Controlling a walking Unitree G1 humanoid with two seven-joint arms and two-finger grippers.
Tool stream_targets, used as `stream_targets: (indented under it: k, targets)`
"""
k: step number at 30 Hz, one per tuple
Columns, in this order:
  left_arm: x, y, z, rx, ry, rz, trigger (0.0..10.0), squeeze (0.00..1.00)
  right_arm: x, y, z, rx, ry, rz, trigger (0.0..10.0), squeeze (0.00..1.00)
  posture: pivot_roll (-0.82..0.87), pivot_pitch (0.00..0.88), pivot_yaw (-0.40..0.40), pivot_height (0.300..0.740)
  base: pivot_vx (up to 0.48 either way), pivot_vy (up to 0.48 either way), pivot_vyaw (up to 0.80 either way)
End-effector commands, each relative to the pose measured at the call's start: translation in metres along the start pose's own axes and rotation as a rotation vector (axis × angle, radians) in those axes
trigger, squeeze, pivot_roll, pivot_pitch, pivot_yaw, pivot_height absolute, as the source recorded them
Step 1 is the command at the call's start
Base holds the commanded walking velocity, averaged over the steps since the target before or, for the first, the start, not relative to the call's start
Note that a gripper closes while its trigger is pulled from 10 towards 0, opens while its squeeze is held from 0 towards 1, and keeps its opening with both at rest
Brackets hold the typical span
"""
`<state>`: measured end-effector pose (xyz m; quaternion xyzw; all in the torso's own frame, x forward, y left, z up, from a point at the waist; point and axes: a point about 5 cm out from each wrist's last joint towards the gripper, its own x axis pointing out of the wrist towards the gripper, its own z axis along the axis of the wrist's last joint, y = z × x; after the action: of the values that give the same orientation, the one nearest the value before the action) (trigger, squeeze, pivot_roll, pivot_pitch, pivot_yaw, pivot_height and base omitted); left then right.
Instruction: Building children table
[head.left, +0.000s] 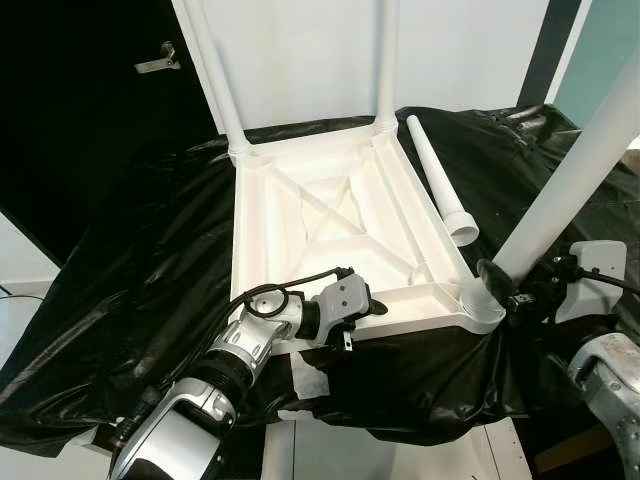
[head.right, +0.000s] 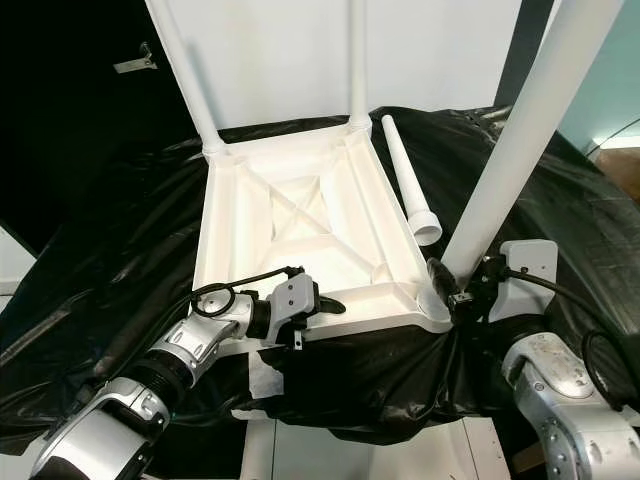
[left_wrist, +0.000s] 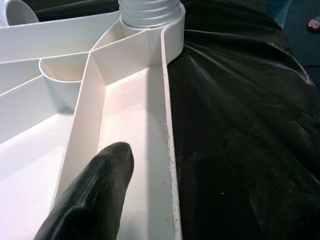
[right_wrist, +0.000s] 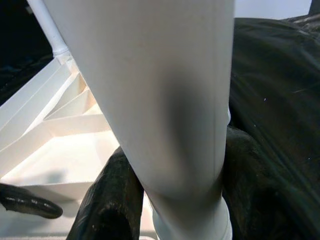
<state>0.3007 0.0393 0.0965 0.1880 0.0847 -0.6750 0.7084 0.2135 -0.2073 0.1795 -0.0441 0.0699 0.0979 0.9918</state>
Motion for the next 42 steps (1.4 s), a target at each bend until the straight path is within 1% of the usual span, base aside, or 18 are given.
stream_targets:
  k: [1,2,4,6,9,14,17,18,19,21,24,26,30,32,36,38,40,42]
  targets:
    - [0.002,-0.011,-0.027,-0.084,0.099,0.003,10.0,0.0,-0.002,0.001,-0.032,0.07,0.207,0.049,10.0,0.0,-0.26,0.044,0.078,0.74,0.0,0.0,0.0]
    - [0.002,-0.011,-0.027,-0.084,0.099,0.003,10.0,0.0,-0.002,0.001,-0.032,0.07,0.207,0.049,10.0,0.0,-0.26,0.044,0.078,0.74,0.0,0.0,0.0]
    - [0.002,-0.011,-0.027,-0.086,0.098,0.005,10.0,0.0,-0.005,-0.003,-0.036,0.074,0.277,0.069,10.0,0.0,-0.26,0.043,0.077,0.74,0.0,0.0,0.0]
    - [0.002,-0.011,-0.027,-0.086,0.098,0.005,10.0,0.0,-0.005,-0.003,-0.036,0.074,0.277,0.069,10.0,0.0,-0.26,0.043,0.077,0.74,0.0,0.0,0.0]
    - [0.002,-0.011,-0.027,-0.087,0.095,0.007,10.0,0.0,-0.006,-0.004,-0.033,0.091,0.32,0.095,10.0,0.0,-0.26,0.043,0.074,0.74,0.0,0.0,0.0]
    - [0.002,-0.011,-0.027,-0.087,0.092,0.007,10.0,0.0,-0.006,-0.008,-0.027,0.125,0.332,0.099,10.0,0.0,-0.26,0.044,0.075,0.74,0.0,0.0,0.0]
    - [0.003,-0.011,-0.027,-0.087,0.093,0.005,10.0,0.0,-0.006,-0.007,-0.025,0.138,0.332,0.107,10.0,0.0,-0.26,0.045,0.077,0.74,0.0,0.0,0.0]
    - [0.003,-0.012,-0.027,-0.086,0.094,0.003,10.0,0.0,-0.004,-0.005,-0.022,0.158,0.325,0.123,10.0,0.0,-0.26,0.045,0.077,0.74,0.0,0.0,0.0]
    - [0.003,-0.012,-0.027,-0.086,0.094,0.003,10.0,0.0,-0.004,-0.005,-0.022,0.158,0.325,0.123,10.0,0.0,-0.26,0.045,0.077,0.74,0.0,0.0,0.0]
    - [0.003,-0.012,-0.027,-0.085,0.094,0.002,10.0,0.0,-0.002,0.0,-0.016,0.203,0.311,0.158,10.0,0.0,-0.26,0.046,0.078,0.74,0.0,0.0,0.0]
    - [0.003,-0.012,-0.027,-0.085,0.093,0.002,10.0,0.0,-0.001,0.002,-0.014,0.218,0.311,0.168,10.0,0.0,-0.26,0.046,0.078,0.74,0.0,0.0,0.0]
    - [0.003,-0.012,-0.027,-0.084,0.092,0.002,10.0,0.0,0.001,0.007,-0.011,0.249,0.318,0.193,10.0,0.0,-0.25,0.046,0.076,0.74,0.0,0.0,0.0]
    - [0.002,-0.012,-0.027,-0.084,0.092,0.003,10.0,0.0,0.001,0.01,-0.008,0.268,0.325,0.216,10.0,0.0,-0.25,0.046,0.075,0.74,0.0,0.0,0.0]
    - [0.002,-0.012,-0.027,-0.085,0.091,0.004,10.0,0.0,0.001,0.008,-0.002,0.289,0.326,0.227,10.0,0.0,-0.25,0.045,0.072,0.74,0.0,0.0,0.0]
    - [0.002,-0.012,-0.027,-0.085,0.091,0.004,10.0,0.0,0.001,0.007,0.0,0.298,0.327,0.23,10.0,0.0,-0.25,0.045,0.072,0.74,0.0,0.0,0.0]
    - [0.003,-0.012,-0.027,-0.085,0.088,0.005,10.0,0.0,0.003,0.002,0.007,0.315,0.321,0.226,10.0,0.0,-0.25,0.045,0.07,0.74,0.0,0.0,0.0]
    - [0.003,-0.012,-0.027,-0.085,0.088,0.005,10.0,0.0,0.003,0.002,0.007,0.315,0.321,0.226,10.0,0.0,-0.25,0.045,0.07,0.74,0.0,0.0,0.0]
    - [0.003,-0.012,-0.027,-0.085,0.086,0.005,10.0,0.0,0.003,-0.004,0.015,0.296,0.323,0.22,10.0,0.0,-0.26,0.045,0.066,0.74,0.0,0.0,0.0]
